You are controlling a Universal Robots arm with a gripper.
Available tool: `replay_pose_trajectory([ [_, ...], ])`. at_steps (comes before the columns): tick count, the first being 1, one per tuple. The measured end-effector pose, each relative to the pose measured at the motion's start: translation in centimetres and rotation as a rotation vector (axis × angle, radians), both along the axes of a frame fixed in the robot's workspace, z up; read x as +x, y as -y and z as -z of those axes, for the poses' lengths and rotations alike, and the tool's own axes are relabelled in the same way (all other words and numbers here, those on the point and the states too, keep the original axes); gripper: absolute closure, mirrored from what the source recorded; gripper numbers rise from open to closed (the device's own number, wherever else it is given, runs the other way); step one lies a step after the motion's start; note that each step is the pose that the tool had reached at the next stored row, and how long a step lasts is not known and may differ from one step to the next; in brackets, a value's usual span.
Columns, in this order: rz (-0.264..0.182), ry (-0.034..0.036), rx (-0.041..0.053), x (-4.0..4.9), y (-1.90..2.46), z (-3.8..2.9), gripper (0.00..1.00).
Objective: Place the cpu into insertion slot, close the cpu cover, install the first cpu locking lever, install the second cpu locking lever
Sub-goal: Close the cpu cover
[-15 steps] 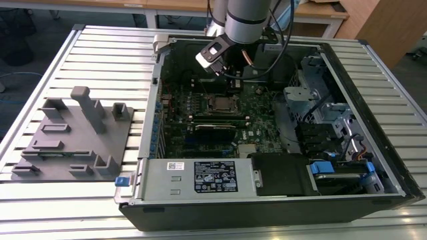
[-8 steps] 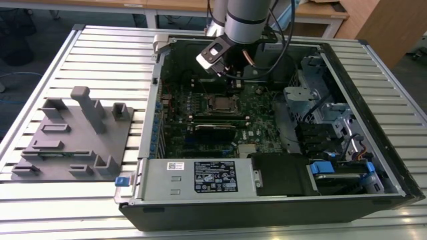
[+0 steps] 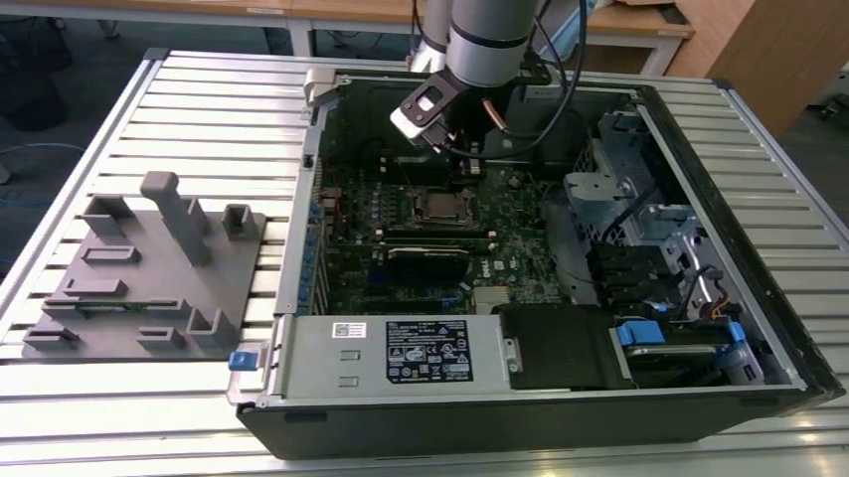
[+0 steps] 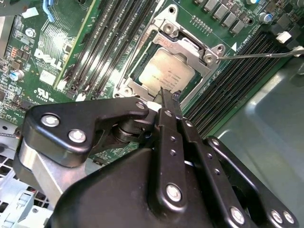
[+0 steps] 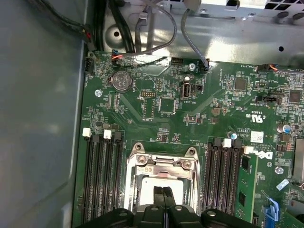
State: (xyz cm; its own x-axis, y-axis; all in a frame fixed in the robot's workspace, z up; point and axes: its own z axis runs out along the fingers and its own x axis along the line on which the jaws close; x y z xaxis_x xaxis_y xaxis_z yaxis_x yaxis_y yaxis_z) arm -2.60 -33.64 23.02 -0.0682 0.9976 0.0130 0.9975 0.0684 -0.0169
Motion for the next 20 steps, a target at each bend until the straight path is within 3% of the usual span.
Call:
replay_pose_trajectory([
  [20,-0.031,0.0001,0.0000,-0.11,0.00,0.00,0.90],
])
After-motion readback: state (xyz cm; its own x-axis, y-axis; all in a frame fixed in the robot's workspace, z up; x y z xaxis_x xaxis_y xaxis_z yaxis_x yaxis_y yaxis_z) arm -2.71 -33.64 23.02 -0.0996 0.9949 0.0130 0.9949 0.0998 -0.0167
